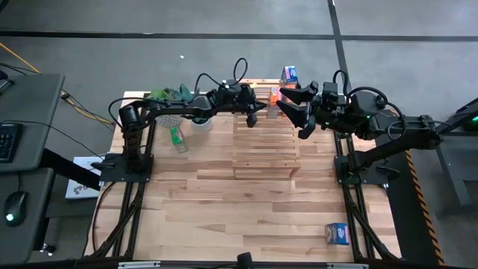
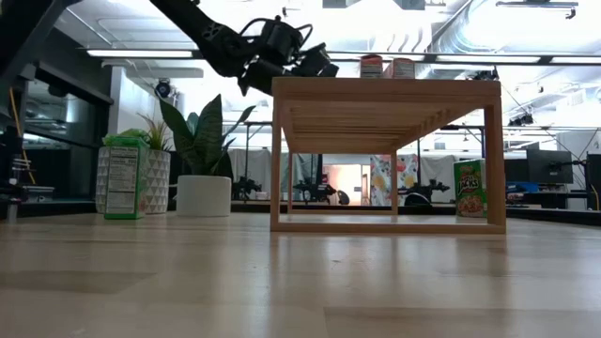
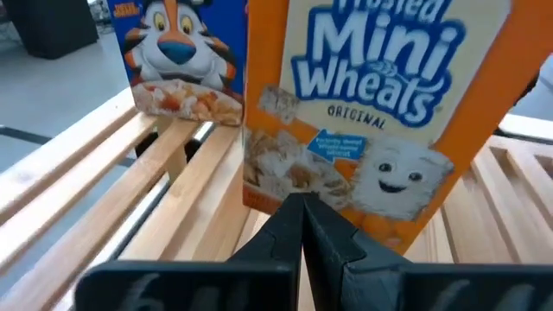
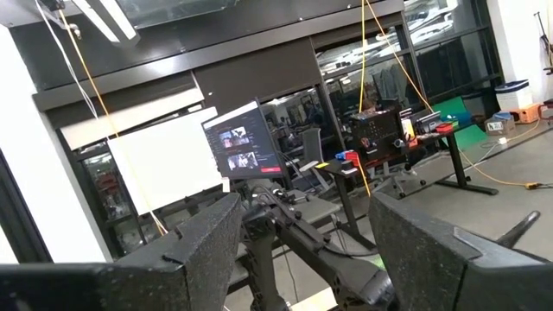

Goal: Stack cereal on shelf
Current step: Put the orange cereal box aligned with the other orange cereal box on the shelf

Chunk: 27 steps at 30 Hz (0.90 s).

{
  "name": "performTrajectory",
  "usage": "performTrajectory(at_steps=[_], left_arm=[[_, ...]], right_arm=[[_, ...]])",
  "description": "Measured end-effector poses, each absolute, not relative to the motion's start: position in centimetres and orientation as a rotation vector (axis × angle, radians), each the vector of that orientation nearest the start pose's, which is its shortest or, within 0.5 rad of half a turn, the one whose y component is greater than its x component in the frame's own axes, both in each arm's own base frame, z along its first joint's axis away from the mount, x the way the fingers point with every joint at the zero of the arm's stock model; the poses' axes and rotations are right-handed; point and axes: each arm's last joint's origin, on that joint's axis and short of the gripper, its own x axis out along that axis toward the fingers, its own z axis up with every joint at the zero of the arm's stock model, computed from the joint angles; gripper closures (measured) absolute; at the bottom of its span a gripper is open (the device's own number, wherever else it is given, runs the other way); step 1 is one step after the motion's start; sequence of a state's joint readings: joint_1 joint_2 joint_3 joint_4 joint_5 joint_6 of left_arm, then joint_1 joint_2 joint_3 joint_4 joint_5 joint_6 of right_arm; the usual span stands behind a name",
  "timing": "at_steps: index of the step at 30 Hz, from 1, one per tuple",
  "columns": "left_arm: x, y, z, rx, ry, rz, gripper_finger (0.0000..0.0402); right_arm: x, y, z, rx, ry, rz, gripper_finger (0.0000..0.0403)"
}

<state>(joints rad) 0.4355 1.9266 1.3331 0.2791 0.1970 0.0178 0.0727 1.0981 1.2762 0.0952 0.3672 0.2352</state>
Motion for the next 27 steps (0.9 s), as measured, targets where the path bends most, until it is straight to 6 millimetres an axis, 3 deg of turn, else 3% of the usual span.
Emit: performTrajectory(at_steps=[15,27], left_arm=[[39.9,17.8,23.3,-0.128,0.349,0.232,0.0401],[40.3,16.3,23.9,-0.109,0.330,0.142,0.0401]], right_arm=[[22.2,0.6,46.7,0.292,-0.301,-0.260,0.0155],[22.2,0.6,46.7,0.291,-0.300,-0.260,0.0155]])
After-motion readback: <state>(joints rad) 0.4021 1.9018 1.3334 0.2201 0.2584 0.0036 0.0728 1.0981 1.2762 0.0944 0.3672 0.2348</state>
